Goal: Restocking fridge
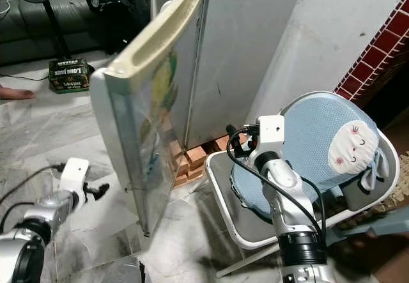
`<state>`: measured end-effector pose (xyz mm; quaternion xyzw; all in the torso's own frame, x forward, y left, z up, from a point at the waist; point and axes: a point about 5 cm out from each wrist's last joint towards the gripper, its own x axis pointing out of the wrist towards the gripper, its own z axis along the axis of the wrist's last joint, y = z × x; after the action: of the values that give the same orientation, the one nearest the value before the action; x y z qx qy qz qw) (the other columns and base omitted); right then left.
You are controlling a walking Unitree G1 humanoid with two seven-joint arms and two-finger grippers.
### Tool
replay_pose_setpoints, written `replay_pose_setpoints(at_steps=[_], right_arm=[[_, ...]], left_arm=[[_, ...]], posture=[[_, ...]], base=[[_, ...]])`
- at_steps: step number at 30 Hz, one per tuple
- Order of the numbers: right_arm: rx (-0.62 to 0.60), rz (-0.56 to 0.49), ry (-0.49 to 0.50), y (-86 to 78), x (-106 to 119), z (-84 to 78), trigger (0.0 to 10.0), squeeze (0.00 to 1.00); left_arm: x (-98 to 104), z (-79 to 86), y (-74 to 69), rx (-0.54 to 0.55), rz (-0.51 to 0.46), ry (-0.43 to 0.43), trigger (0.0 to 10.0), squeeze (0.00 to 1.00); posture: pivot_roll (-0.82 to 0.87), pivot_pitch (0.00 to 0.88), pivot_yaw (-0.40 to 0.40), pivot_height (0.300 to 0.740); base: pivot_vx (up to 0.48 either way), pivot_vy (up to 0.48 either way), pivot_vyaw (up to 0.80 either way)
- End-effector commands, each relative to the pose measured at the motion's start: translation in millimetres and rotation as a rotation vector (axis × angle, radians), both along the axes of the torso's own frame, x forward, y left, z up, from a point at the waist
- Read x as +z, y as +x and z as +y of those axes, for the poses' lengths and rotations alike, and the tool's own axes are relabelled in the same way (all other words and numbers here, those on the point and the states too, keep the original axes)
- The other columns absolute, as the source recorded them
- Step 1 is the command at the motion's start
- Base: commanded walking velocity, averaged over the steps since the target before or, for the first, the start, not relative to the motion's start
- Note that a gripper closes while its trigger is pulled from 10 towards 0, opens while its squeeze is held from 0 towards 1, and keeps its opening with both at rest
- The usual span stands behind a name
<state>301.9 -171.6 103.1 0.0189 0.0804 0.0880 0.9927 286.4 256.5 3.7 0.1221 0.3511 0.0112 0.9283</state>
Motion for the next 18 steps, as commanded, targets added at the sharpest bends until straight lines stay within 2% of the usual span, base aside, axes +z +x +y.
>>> replay_pose_setpoints(at_steps=[1, 3, 5, 9, 12, 16, 18], right_arm=[[-0.024, -0.015, -0.007, 2.4, 2.9, -5.6, 10.0, 0.0], [-0.025, -0.014, -0.006, 1.9, 1.7, -4.6, 10.0, 0.0], [-0.024, -0.014, -0.004, 1.5, 0.3, -2.0, 10.0, 0.0], [-0.021, -0.014, 0.0, 2.0, -0.4, 0.5, 10.0, 0.0], [-0.021, -0.019, 0.007, 3.4, -1.2, 3.0, 10.0, 0.0], [-0.027, -0.024, 0.018, 3.3, -1.4, 2.7, 10.0, 0.0], [-0.035, -0.031, 0.027, -0.9, -3.0, -0.3, 10.0, 0.0]], left_arm=[[8.3, 5.2, 6.3, 0.039, -0.052, 0.062, 10.0, 0.0], [12.1, 7.7, 8.7, 0.095, -0.09, 0.036, 10.0, 0.0], [11.7, 4.5, 9.3, 0.123, -0.111, -0.027, 10.0, 0.0], [5.2, -5.8, 6.0, 0.07, -0.1, -0.079, 10.0, 0.0], [-6.1, -18.5, -3.7, 0.003, -0.093, -0.14, 10.0, 0.0], [-6.9, -21.9, -5.9, -0.018, -0.118, -0.158, 10.0, 0.0], [-0.9, -28.2, -6.9, -0.084, -0.208, -0.145, 10.0, 0.0]], posture=[[0.07, 0.0, -0.086, 0.74], [0.08, 0.0, -0.085, 0.74], [0.08, 0.0, -0.082, 0.74], [0.09, 0.0, -0.078, 0.74], [0.09, 0.0, -0.073, 0.74], [0.1, 0.0, -0.07, 0.74], [0.11, 0.0, -0.068, 0.74]], base=[[0.0, 0.0, 0.0], [0.0, 0.0, 0.0], [0.0, 0.0, 0.0], [0.0, 0.0, 0.0], [0.0, 0.0, 0.0], [0.0, 0.0, 0.0], [0.0, 0.0, 0.0]])
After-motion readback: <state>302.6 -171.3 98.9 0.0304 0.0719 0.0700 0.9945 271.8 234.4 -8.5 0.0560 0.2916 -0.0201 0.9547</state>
